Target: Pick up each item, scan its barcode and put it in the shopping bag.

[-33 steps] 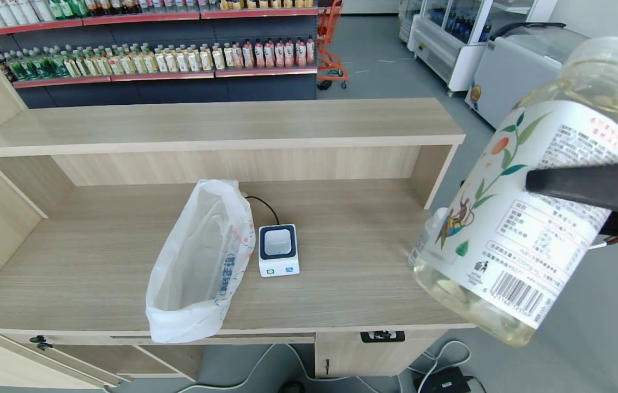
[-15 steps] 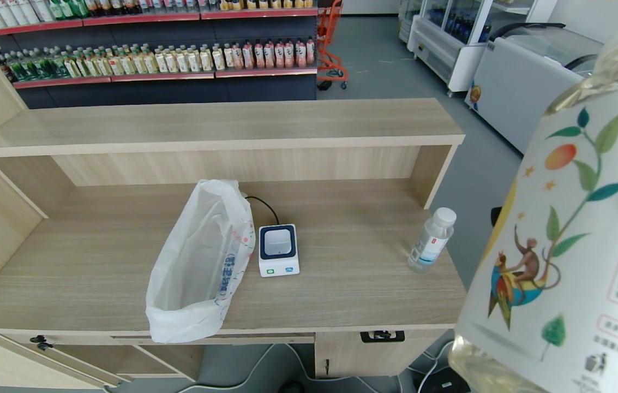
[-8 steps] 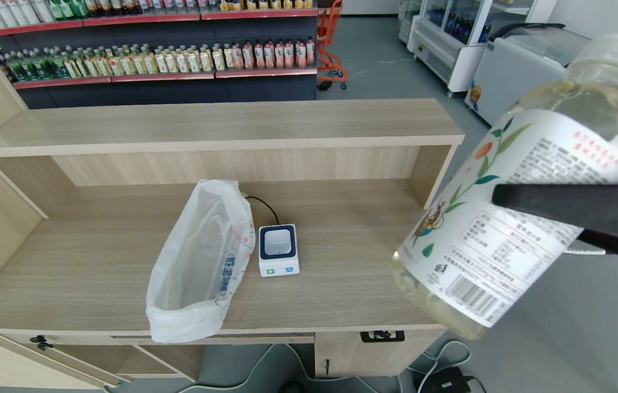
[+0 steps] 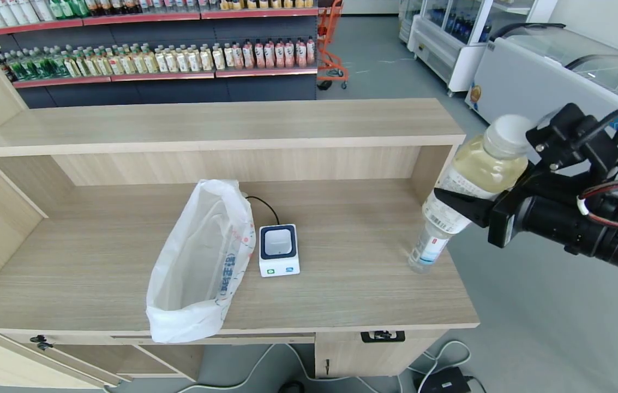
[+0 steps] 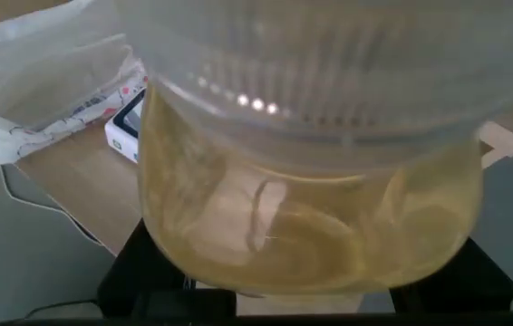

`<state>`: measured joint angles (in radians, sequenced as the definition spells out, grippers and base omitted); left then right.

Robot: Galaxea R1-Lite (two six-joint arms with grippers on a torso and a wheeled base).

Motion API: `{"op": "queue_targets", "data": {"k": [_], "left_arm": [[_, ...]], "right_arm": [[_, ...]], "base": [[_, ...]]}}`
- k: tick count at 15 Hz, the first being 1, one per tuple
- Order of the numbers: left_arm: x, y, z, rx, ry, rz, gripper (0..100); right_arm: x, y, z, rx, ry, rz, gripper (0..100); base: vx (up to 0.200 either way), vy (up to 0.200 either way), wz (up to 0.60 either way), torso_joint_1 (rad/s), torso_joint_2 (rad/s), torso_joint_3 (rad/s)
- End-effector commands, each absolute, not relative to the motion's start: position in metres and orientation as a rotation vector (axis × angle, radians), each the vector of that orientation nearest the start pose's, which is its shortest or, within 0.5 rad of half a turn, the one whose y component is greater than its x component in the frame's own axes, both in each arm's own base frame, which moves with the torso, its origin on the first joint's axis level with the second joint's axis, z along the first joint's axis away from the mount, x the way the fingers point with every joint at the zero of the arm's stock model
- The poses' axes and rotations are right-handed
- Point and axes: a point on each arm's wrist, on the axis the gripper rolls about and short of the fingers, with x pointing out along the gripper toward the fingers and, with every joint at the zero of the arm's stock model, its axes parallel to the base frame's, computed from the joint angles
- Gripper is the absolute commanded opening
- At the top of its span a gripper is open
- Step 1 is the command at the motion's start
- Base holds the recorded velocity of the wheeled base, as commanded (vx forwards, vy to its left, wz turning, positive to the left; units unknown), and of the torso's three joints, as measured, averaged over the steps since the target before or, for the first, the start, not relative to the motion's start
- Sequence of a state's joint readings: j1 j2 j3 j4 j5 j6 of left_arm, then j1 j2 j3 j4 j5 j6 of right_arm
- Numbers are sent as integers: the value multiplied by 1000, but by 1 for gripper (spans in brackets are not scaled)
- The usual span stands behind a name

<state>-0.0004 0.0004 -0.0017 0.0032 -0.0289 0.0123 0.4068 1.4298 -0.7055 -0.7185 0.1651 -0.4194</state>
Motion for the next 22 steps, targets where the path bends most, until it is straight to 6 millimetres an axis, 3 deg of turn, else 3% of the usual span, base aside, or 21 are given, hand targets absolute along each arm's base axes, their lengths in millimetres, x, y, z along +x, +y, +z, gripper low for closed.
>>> {"op": "queue_targets", "data": {"k": [1, 5, 9, 11, 15, 22], "left_arm": [[-23, -1, 76, 12, 1, -29, 0], [-23, -1, 76, 12, 1, -29, 0], [-23, -1, 75, 12, 4, -29, 0], [-23, -1, 76, 14, 1, -29, 0], [-23, -1, 75, 14, 3, -29, 0], [-23, -1, 75, 14, 3, -29, 0]], "right_arm": [[224, 90, 212, -485, -77, 533, 0], [226, 62, 218, -698, -178, 385, 0], [195, 52, 208, -745, -176, 358, 0], [186, 50, 206, -764, -181, 359, 0], [186, 50, 209, -765, -194, 352, 0], [190, 53, 207, -809, -194, 365, 0]], "base": [[0, 0, 0, 0, 0, 0], [0, 0, 0, 0, 0, 0], [0, 0, 0, 0, 0, 0], [0, 0, 0, 0, 0, 0], [0, 0, 0, 0, 0, 0], [0, 200, 0, 2, 2, 2]]}}
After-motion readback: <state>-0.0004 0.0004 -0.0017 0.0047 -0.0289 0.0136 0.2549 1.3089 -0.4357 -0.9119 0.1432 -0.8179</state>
